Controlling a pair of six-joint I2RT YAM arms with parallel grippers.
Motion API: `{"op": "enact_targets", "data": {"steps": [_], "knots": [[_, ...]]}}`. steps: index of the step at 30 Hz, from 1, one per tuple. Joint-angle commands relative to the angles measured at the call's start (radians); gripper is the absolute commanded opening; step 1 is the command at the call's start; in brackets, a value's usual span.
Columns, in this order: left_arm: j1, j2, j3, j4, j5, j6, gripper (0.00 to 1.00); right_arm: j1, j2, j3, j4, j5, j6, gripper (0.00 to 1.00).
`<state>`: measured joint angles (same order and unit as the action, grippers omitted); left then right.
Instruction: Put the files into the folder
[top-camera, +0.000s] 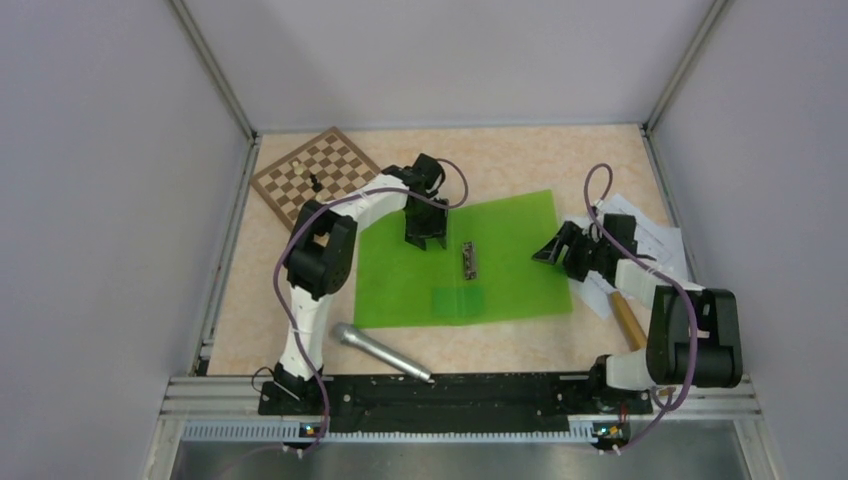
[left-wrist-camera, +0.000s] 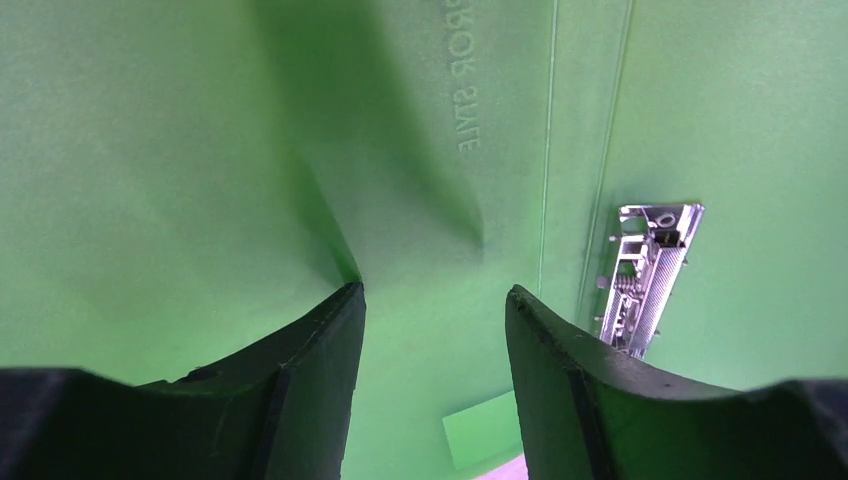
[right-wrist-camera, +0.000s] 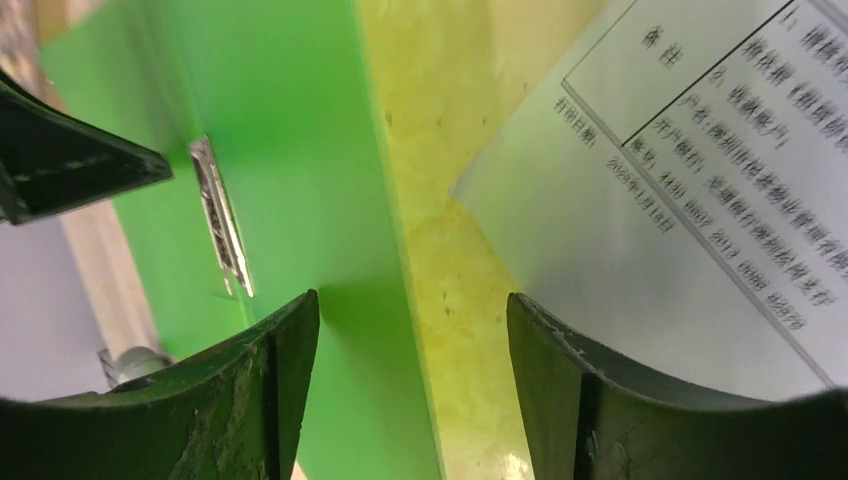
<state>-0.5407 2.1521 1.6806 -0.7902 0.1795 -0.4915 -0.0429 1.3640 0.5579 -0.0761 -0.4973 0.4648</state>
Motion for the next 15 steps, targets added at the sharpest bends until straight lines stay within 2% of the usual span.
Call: {"op": "enact_targets", "data": {"steps": [1,7,11,15], "knots": [[0.004,0.032,0.066,-0.003,0.018,0.042,0.59,-0.109,0.034,0.017,0.153,-0.222,0.009,0.66],[0.013,0.07,0.09,0.001,0.035,0.055,0.59,-0.147,0.068,0.019,0.163,-0.364,-0.011,0.57],[0.012,0.088,0.108,0.003,0.049,0.056,0.59,-0.147,0.064,0.01,0.193,-0.391,0.029,0.38],[0.012,0.097,0.119,0.032,0.107,0.044,0.58,-0.146,0.039,-0.004,0.194,-0.425,0.06,0.37]]}}
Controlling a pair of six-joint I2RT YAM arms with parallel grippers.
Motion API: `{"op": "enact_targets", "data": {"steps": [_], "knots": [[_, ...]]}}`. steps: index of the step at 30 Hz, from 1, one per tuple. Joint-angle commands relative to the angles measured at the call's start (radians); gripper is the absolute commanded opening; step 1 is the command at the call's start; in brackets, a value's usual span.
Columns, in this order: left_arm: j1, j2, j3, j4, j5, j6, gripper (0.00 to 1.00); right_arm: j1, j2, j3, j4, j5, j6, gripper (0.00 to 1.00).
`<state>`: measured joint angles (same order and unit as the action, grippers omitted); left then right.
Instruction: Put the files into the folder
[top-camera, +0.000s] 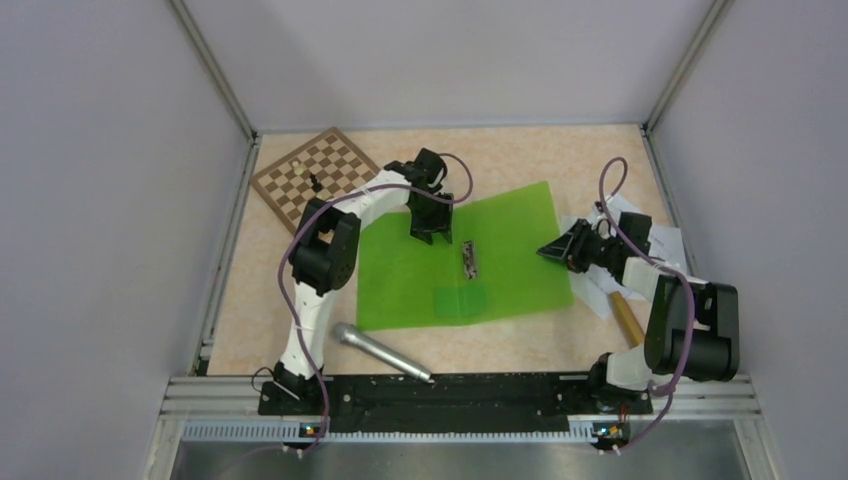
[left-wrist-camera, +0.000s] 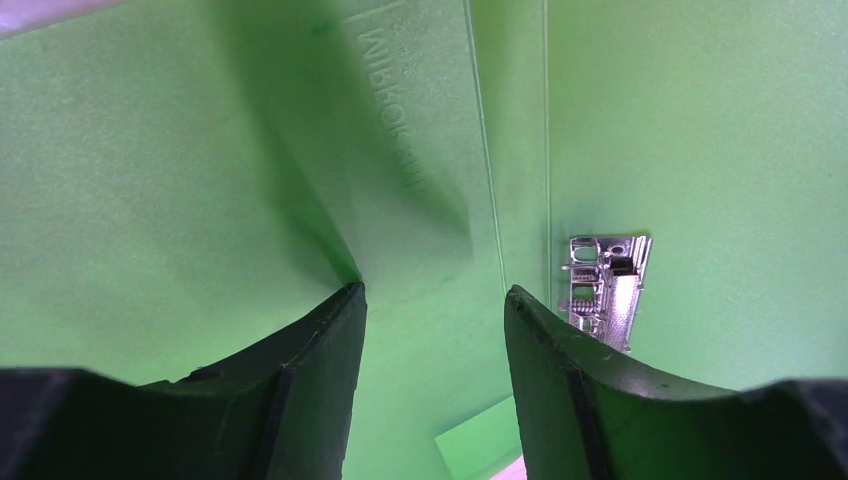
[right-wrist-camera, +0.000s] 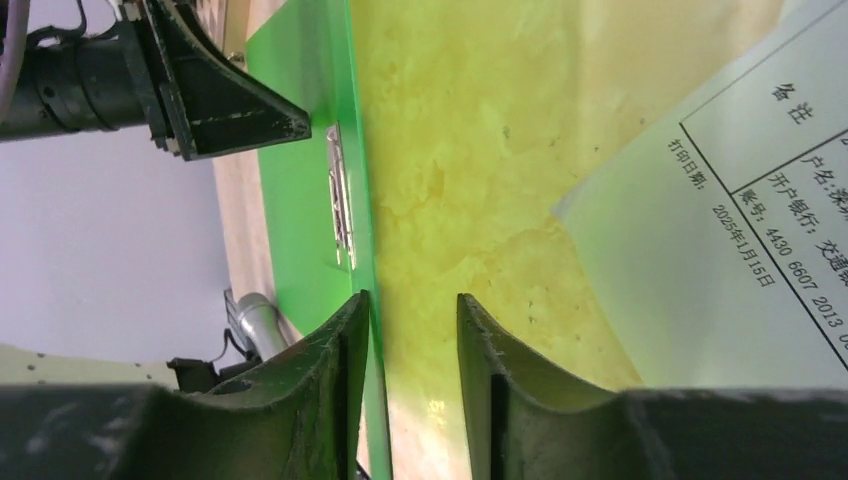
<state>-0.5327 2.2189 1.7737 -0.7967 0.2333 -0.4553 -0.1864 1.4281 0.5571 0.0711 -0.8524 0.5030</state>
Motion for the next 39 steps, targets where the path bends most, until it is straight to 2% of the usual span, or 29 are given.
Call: {"op": "enact_targets", "data": {"steps": [1,2,3,9,13,18,23,29,39], "knots": [[0.004,0.029,0.028,0.046,0.068,0.003,0.58,-0.002,-0.045,-0.007,0.025,-0.05,0.014,0.29],[0.003,0.03,0.03,0.052,0.077,0.001,0.58,-0.002,-0.073,-0.013,0.006,-0.023,0.006,0.12],[0.003,0.033,0.036,0.056,0.083,0.0,0.58,-0.002,-0.106,-0.024,-0.011,0.013,0.006,0.0],[-0.007,0.014,0.087,0.025,0.1,0.01,0.58,-0.003,-0.382,-0.112,-0.133,0.349,0.058,0.0],[-0.04,-0.069,0.06,0.022,0.072,0.011,0.59,-0.004,-0.501,-0.154,-0.173,0.453,0.106,0.0],[-0.088,-0.164,-0.033,0.046,0.03,-0.006,0.58,0.002,-0.592,-0.267,-0.1,0.448,0.246,0.0],[-0.121,-0.199,-0.067,0.065,0.049,-0.035,0.56,0.004,-0.643,-0.324,-0.118,0.468,0.284,0.0],[-0.188,-0.193,-0.068,0.04,0.013,-0.01,0.47,0.004,-0.692,-0.333,-0.167,0.503,0.302,0.0],[-0.264,-0.127,-0.045,0.036,0.018,-0.047,0.39,0.004,-0.715,-0.361,-0.172,0.517,0.313,0.0]]}}
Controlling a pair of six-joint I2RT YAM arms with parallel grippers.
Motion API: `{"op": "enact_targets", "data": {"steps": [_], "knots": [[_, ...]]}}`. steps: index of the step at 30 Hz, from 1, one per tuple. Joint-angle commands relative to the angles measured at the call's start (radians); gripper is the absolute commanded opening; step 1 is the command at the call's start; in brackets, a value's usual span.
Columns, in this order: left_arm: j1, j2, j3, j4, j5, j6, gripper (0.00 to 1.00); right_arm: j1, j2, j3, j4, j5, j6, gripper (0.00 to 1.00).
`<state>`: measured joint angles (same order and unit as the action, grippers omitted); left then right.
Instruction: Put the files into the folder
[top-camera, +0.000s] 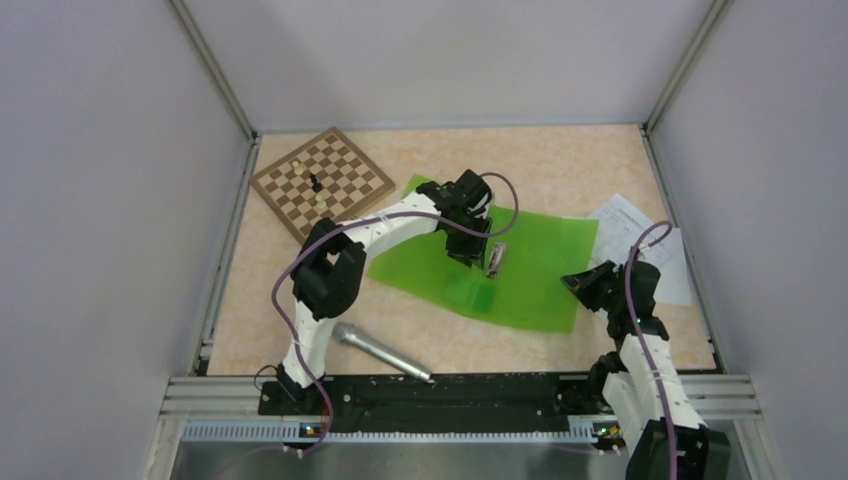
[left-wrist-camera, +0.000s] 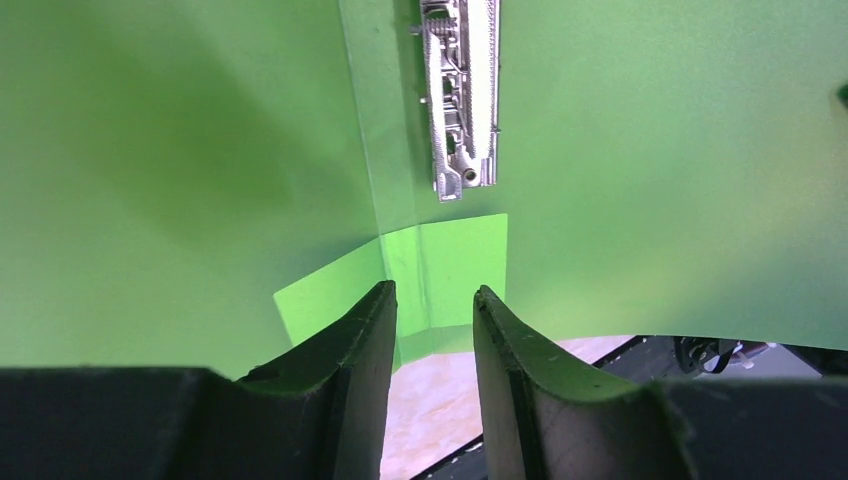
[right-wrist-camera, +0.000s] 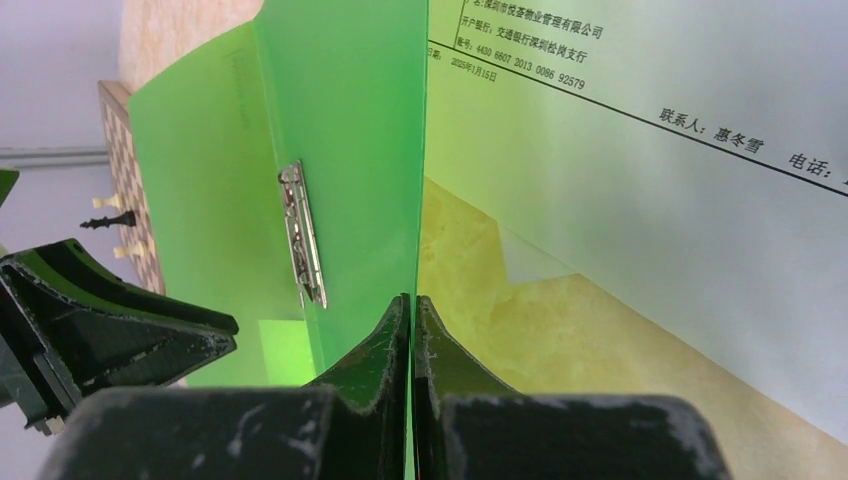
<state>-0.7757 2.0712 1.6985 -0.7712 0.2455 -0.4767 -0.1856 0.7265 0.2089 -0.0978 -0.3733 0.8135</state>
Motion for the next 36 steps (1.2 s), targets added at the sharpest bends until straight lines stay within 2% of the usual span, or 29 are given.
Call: {"op": "enact_targets", "data": {"steps": [1,13,26,30,36], "knots": [[-0.026,0.029,0.038,0.012,0.005,-0.031,0.4,0.003,-0.012,-0.014,-0.002,0.039,0.004,0.0],[-0.044,0.117,0.092,0.028,-0.071,-0.077,0.32,0.003,-0.003,-0.024,0.008,0.025,0.004,0.0],[-0.062,0.148,0.122,0.029,-0.05,-0.071,0.28,0.003,0.022,-0.023,0.028,0.016,0.001,0.0],[-0.064,0.154,0.129,0.029,-0.053,-0.07,0.23,0.003,0.024,-0.025,0.03,0.016,0.0,0.0],[-0.065,0.178,0.146,0.015,-0.048,-0.07,0.11,0.003,0.039,-0.023,0.034,0.011,-0.005,0.0]]}}
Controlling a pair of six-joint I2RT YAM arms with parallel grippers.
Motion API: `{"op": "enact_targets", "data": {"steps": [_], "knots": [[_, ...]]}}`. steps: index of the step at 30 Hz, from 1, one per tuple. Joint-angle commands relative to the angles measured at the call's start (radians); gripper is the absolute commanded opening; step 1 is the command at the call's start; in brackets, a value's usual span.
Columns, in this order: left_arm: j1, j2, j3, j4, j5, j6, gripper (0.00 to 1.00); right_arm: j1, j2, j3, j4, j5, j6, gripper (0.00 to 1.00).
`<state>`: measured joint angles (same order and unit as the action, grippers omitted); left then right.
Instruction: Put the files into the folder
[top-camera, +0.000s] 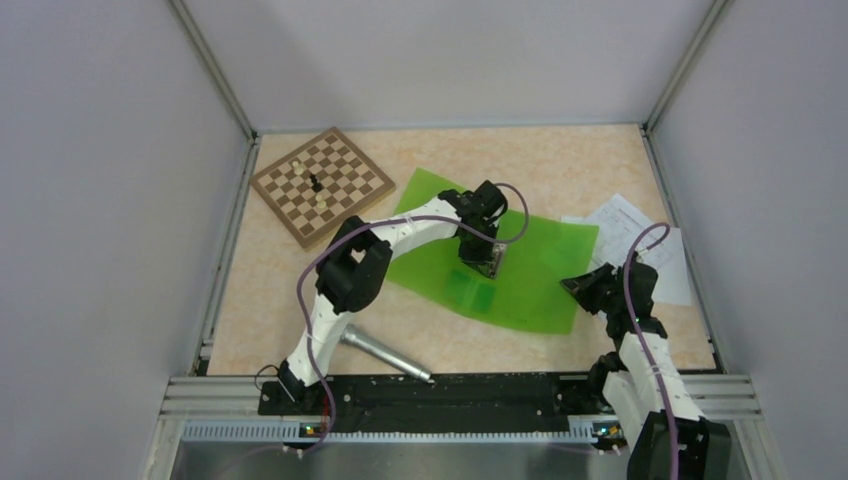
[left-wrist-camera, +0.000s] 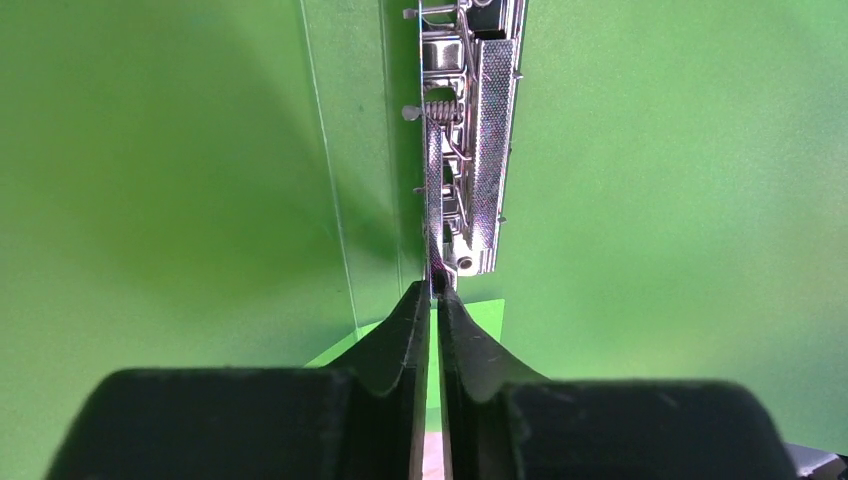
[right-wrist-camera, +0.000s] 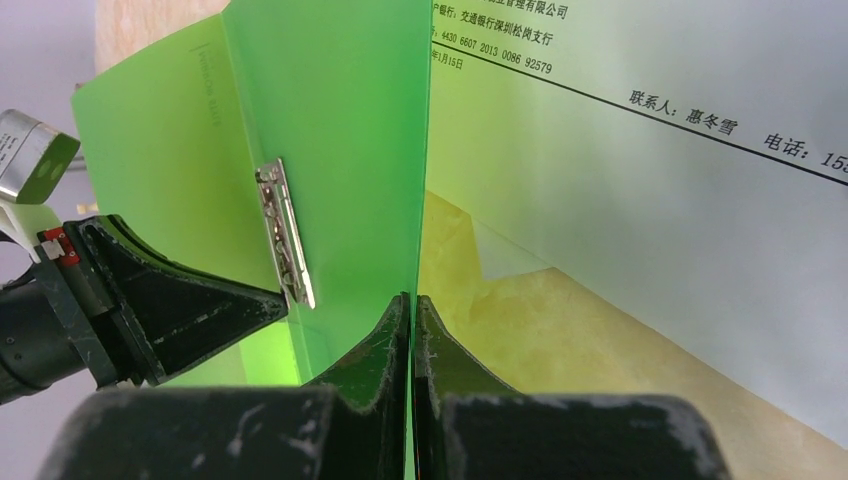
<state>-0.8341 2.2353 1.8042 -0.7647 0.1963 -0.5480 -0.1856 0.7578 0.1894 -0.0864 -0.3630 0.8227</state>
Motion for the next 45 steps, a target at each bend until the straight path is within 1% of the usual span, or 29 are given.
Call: {"op": "enact_targets", "data": {"steps": [1,7,11,13,16,30,38,42,45], "knots": [[-0.007,0.014,0.041,0.008,0.0,0.0,0.1,0.003,0.007,-0.003,0.023,0.0,-0.014,0.0],[-0.009,0.023,0.046,0.003,0.003,0.002,0.09,0.003,0.006,0.003,0.019,0.001,-0.016,0.0],[-0.014,0.054,0.07,-0.037,-0.016,0.009,0.08,0.003,0.002,0.005,0.016,0.001,-0.013,0.0],[-0.016,0.077,0.086,-0.052,-0.026,0.011,0.06,0.003,-0.001,0.007,0.013,0.002,-0.01,0.0],[-0.016,0.101,0.102,-0.063,-0.032,0.014,0.0,0.003,-0.01,0.008,0.007,0.004,-0.003,0.0],[-0.014,0.217,0.157,-0.113,-0.095,0.01,0.0,0.005,-0.072,-0.037,-0.02,-0.008,0.034,0.0],[-0.014,0.294,0.263,-0.185,-0.117,0.032,0.0,0.013,-0.074,-0.033,-0.021,-0.004,0.043,0.0],[-0.014,0.281,0.283,-0.195,-0.123,0.053,0.0,0.029,-0.065,-0.034,-0.016,0.007,0.05,0.0],[-0.014,0.256,0.294,-0.193,-0.093,0.059,0.0,0.051,-0.057,-0.039,-0.011,0.024,0.065,0.0]]}}
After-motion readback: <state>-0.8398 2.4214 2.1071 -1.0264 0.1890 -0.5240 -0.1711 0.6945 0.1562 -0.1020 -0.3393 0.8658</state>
